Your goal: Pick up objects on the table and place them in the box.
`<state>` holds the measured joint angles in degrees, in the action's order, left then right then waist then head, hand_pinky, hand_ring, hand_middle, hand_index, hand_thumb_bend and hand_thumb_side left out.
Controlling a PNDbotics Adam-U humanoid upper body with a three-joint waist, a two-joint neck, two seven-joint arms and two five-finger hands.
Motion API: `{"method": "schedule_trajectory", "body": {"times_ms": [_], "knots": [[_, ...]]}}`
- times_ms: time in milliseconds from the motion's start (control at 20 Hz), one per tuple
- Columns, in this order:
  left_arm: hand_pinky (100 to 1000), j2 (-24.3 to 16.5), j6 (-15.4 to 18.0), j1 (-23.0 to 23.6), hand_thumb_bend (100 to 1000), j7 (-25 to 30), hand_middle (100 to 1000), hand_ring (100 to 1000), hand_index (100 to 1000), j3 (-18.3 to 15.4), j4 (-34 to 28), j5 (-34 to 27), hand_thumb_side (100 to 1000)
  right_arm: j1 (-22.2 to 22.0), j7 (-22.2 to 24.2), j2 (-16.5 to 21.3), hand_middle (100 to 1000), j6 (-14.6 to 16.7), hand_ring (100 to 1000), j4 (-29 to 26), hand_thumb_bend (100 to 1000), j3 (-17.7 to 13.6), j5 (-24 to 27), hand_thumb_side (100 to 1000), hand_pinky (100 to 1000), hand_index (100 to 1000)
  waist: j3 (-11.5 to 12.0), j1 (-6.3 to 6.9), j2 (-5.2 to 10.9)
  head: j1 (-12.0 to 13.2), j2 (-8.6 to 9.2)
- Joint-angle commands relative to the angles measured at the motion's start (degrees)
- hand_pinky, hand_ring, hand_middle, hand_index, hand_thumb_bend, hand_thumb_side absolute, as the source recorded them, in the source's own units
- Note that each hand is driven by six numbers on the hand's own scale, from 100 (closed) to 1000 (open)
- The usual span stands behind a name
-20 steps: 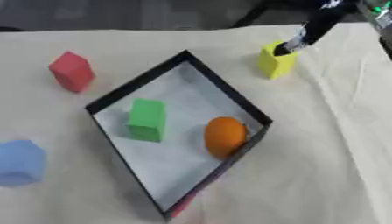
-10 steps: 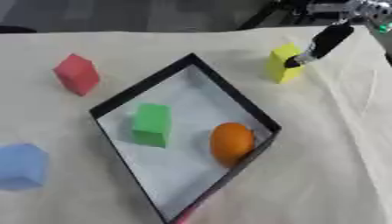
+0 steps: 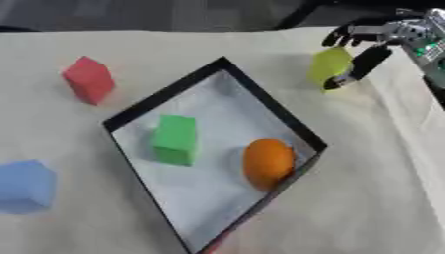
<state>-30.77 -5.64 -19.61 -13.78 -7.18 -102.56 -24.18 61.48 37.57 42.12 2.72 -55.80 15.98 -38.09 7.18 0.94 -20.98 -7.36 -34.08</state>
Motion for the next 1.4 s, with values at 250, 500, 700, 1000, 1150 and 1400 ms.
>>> {"method": "schedule_trajectory", "body": {"times_ms": [250, 500, 700, 1000, 1150, 1400], "knots": [[891, -1.12, 0.01, -0.77, 838, -0.06, 906, 919, 953, -0.27, -1.32, 0.35, 762, 1.07, -1.72, -0.08, 847, 0.75, 839, 3.53, 620, -1.73, -3.92, 310, 873, 892, 0.40, 0.39, -0.13, -0.40, 1.34], [892, -0.99, 0.02, -0.72, 839, -0.10, 906, 919, 950, -0.32, -1.36, 0.33, 761, 1.07, -2.28, -0.60, 727, 0.48, 655, 4.45, 429, -2.16, -2.95, 108, 835, 818, 0.38, 0.36, -0.03, -0.34, 1.04], [892, -0.99, 0.00, -0.69, 837, -0.11, 906, 919, 950, -0.29, -1.36, 0.26, 761, 1.40, -6.09, -0.82, 650, -1.32, 580, 3.37, 231, -2.32, -0.43, 100, 821, 768, 0.31, 0.21, 0.43, -0.37, 0.74], [892, -1.37, 0.05, -0.05, 836, -0.23, 906, 919, 949, -0.42, -1.25, 0.28, 761, 2.43, -7.82, 0.59, 617, -2.93, 572, -2.87, 153, -1.30, 3.90, 100, 810, 740, -0.27, -0.19, 1.91, 0.14, -0.20], [891, -1.70, 0.08, 0.37, 834, -0.36, 906, 919, 949, -0.51, -1.15, 0.30, 762, 2.62, -7.01, 2.73, 602, -4.05, 570, -10.50, 151, -0.02, 6.71, 100, 809, 725, -0.84, -0.51, 2.80, 0.41, -0.85], [890, -2.19, 0.01, 0.90, 833, -0.32, 904, 916, 946, -0.42, -0.87, 0.42, 762, 2.31, -5.13, 5.61, 588, -7.07, 577, -27.46, 166, 2.38, 11.11, 100, 802, 708, -1.63, -0.72, 4.27, 0.52, -1.89]]}}
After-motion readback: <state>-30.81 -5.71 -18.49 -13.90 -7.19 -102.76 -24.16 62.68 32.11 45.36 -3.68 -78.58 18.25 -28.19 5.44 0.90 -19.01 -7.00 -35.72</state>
